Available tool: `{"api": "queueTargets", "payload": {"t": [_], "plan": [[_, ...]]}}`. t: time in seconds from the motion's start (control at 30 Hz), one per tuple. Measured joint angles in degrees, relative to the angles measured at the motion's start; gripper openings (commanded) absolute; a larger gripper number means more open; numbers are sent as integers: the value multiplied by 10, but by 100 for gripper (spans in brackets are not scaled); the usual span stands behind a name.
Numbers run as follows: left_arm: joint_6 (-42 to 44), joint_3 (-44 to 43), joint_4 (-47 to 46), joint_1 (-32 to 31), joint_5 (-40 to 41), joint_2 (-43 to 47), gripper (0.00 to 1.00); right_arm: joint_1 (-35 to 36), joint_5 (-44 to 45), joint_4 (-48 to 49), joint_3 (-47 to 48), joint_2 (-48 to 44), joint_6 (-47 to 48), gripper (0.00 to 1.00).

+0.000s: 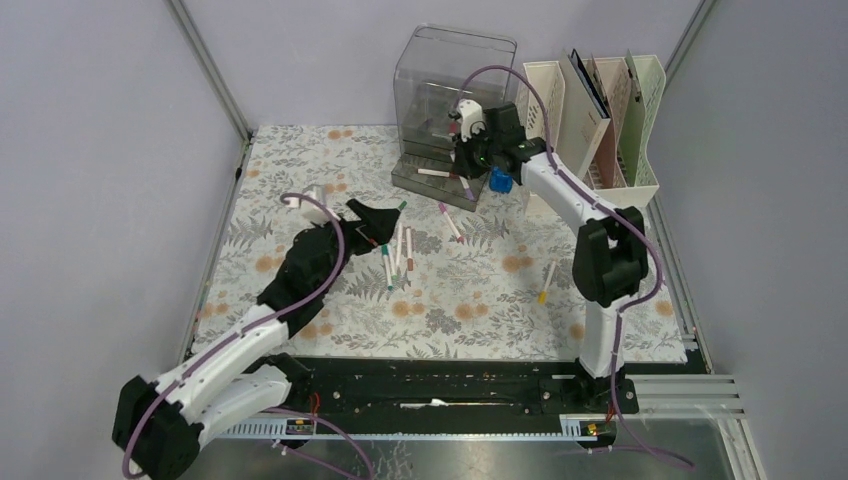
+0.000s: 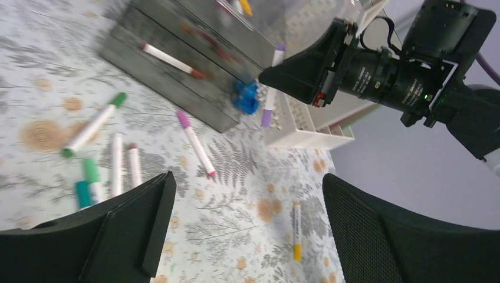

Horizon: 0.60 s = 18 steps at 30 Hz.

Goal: Organize the desk
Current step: Place the stationery in the drawer.

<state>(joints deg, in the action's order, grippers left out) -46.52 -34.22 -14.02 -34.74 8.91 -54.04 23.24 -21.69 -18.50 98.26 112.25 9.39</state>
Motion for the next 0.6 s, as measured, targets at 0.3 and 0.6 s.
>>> {"api": "queueTargets", "payload": {"t": [0.3,0.6], "plan": [[-5,73,76,12,68,130,99,32,86,30,90,100,96,6],[-19,86,101,12,69,136,99,34,146,56,119,166,151,40]]}}
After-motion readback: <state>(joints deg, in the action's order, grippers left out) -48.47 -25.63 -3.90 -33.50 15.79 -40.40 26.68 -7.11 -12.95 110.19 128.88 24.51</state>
